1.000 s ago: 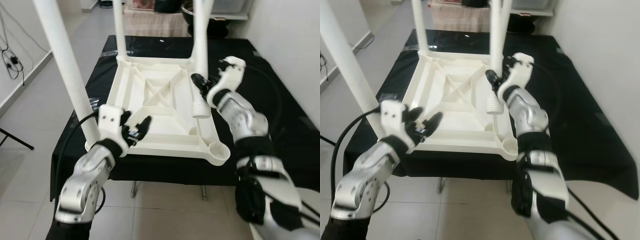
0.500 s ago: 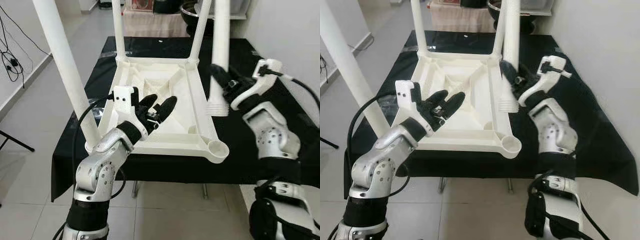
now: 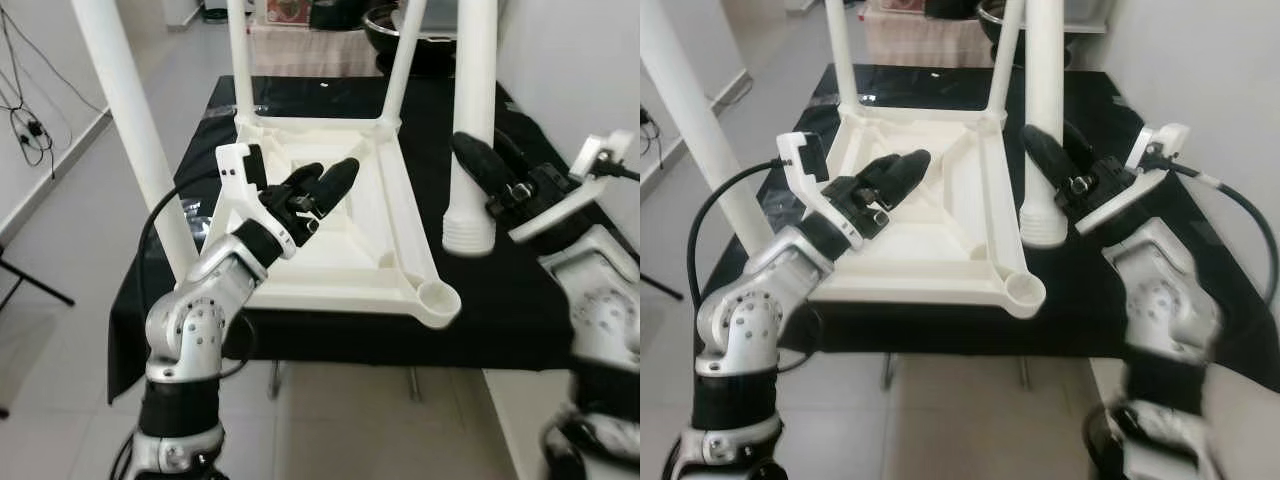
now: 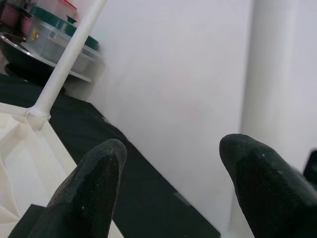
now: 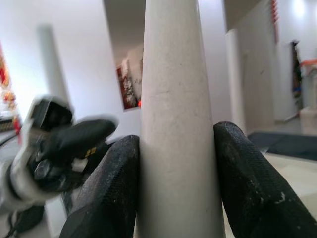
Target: Building children table
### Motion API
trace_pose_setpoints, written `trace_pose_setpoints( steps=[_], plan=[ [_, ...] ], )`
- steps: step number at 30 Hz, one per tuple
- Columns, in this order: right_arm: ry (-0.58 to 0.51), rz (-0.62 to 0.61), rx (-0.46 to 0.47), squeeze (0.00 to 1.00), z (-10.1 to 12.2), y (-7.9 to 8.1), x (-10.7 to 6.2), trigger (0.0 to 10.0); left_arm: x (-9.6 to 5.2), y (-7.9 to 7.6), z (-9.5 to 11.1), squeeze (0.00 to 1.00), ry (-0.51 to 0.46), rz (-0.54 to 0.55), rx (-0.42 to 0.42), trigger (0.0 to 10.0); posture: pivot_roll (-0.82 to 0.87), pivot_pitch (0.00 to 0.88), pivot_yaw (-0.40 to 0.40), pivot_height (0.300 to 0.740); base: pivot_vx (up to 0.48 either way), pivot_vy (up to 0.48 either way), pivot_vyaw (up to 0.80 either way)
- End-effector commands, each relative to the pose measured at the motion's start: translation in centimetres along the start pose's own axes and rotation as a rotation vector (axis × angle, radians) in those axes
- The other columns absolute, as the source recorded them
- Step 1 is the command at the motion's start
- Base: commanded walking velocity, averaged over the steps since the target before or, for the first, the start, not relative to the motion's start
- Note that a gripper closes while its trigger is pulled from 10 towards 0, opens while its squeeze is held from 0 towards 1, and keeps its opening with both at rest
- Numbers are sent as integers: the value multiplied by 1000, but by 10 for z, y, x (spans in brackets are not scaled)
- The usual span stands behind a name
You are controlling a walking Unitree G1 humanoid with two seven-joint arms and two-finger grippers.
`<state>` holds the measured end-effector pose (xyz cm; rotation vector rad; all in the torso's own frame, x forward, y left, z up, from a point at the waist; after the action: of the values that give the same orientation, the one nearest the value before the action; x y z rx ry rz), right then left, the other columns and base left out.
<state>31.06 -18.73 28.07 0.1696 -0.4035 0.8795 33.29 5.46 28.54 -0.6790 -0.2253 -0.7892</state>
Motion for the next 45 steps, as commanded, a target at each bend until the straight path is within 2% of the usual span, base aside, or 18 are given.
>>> trace_pose_setpoints(
  steps=[1,4,7,10,11,12,15,22,24,25,31,33,40,41,42,43,45],
  plan=[
    [39,92,-15,0,-4,17,2,10000,1,-7,3,0,-1,-39,-22,10000,-17,71,-7,740,0,0,0],
    [58,110,-18,0,-7,21,2,10000,1,-8,4,0,-4,-49,-32,10000,-17,71,-7,740,0,0,0],
    [60,121,-9,0,-11,29,7,10000,-1,-24,9,0,-8,-156,-46,10000,-14,66,-5,740,0,0,0],
    [55,114,-8,0,-10,29,8,10000,-3,-30,11,0,-7,-200,-43,10000,-11,64,-6,740,0,0,0],
    [55,108,-9,0,-9,28,8,10000,-6,-35,13,565,-11,-241,-49,10000,-9,62,-6,740,0,0,0],
    [54,103,-10,0,-8,27,7,10000,-10,-38,17,1000,-23,-273,-48,10000,-9,61,-6,740,0,0,0],
    [56,112,-8,0,-7,28,6,10000,-15,-41,23,1000,-43,-307,-42,10000,-9,60,-6,740,0,0,0],
    [60,140,-5,0,-8,33,5,10000,-15,-40,26,1000,-48,-299,-30,10000,-8,59,-6,740,0,0,0],
    [101,265,12,0,-16,58,6,10000,-13,-39,38,1000,-81,-289,-8,10000,-9,62,-5,740,0,0,0],
    [105,278,15,0,-17,61,6,10000,-12,-39,39,1000,-84,-289,-10,10000,-9,62,-5,740,0,0,0],
    [114,294,19,0,-19,65,6,10000,-13,-40,39,1000,-85,-292,-13,10000,-11,62,-5,740,0,0,0],
    [147,337,27,0,-27,75,8,10000,-12,-45,35,1000,-76,-312,-27,10000,-10,65,-6,740,0,0,0],
    [177,361,29,0,-34,80,9,10000,-12,-46,35,1000,-69,-308,-44,10000,-7,66,-8,740,0,0,0],
    [204,354,19,0,-40,79,8,10000,-12,-46,39,553,-82,-310,-89,0,-5,66,-8,740,0,0,0],
    [204,354,19,0,-40,79,8,10000,-12,-46,39,553,-82,-310,-89,0,-5,66,-8,740,0,0,0],
    [216,341,12,0,-42,77,7,10000,-14,-48,43,0,-96,-328,-129,0,-5,68,-9,740,0,0,0],
    [230,328,-1,0,-44,74,7,10000,-15,-50,45,0,-105,-343,-159,0,-5,68,-9,740,0,0,0]
  ],
)
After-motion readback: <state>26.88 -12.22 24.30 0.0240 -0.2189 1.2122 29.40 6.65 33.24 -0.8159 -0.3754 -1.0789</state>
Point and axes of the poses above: a point about 5 cm out from each wrist's last joint towards the gripper, its own x axis pointing out of the wrist towards the gripper, its own z axis along the axis of the wrist's last joint, y = z × x, the point moved 4 cm from there along x, pointing out of the wrist towards the gripper, and after that the axes turned 3 degrees about -x, right-handed, at the moved point
